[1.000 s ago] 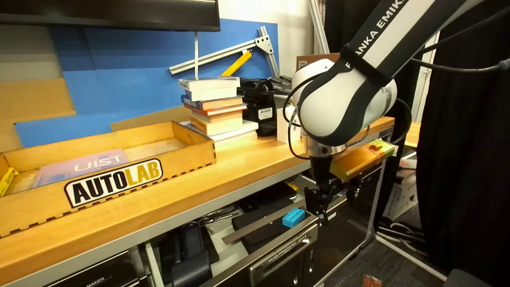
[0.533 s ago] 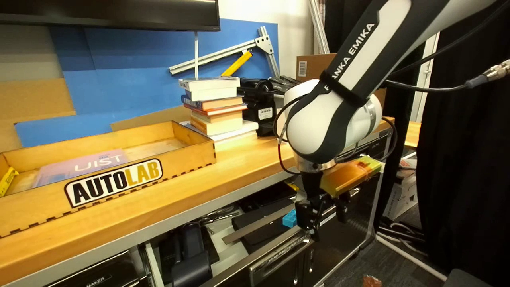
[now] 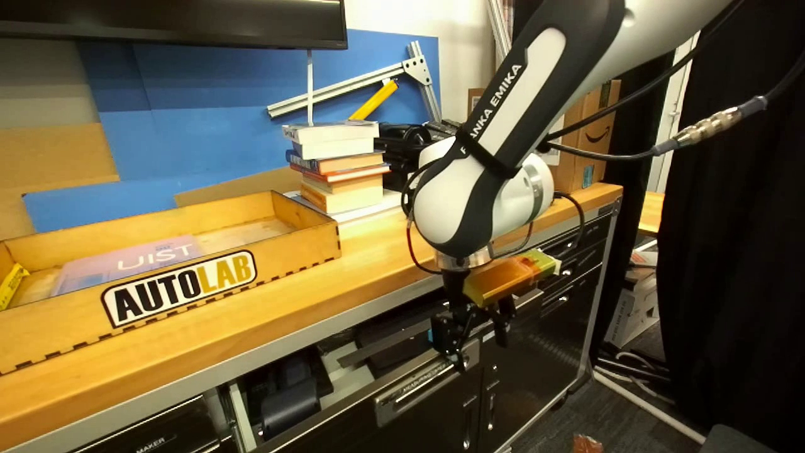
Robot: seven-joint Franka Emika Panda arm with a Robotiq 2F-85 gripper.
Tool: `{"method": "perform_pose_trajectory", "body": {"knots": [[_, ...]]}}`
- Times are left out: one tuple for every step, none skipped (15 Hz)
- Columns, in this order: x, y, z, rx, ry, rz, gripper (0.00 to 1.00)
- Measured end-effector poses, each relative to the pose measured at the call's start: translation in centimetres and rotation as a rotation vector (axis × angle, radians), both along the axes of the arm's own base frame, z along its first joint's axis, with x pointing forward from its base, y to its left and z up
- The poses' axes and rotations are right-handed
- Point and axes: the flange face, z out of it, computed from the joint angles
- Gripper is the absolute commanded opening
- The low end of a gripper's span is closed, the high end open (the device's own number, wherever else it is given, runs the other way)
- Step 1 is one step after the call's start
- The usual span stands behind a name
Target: Put the blue block in the drawer, then close it
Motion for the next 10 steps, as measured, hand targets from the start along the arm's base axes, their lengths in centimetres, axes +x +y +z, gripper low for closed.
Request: {"method": "perform_pose_trajectory", "body": {"knots": [[0.9, 0.2, 0.0, 0.001, -0.009, 0.002, 1.00], [1.8, 0.5, 0.0, 0.001, -0.019, 0.002, 1.00], [2.8, 0.9, 0.1, 0.001, -0.029, 0.003, 1.00], [3.7, 1.2, 0.1, 0.002, -0.039, 0.007, 1.00], [4.6, 1.7, 0.1, 0.004, -0.049, 0.013, 1.00], [5.5, 2.1, 0.1, 0.006, -0.059, 0.019, 1.00], [6.4, 2.5, 0.1, 0.008, -0.068, 0.026, 1.00], [7.2, 2.9, 0.1, 0.010, -0.078, 0.031, 1.00], [7.9, 3.3, 0.1, 0.012, -0.092, 0.032, 1.00], [8.5, 3.7, 0.1, 0.014, -0.118, 0.023, 1.00]]}}
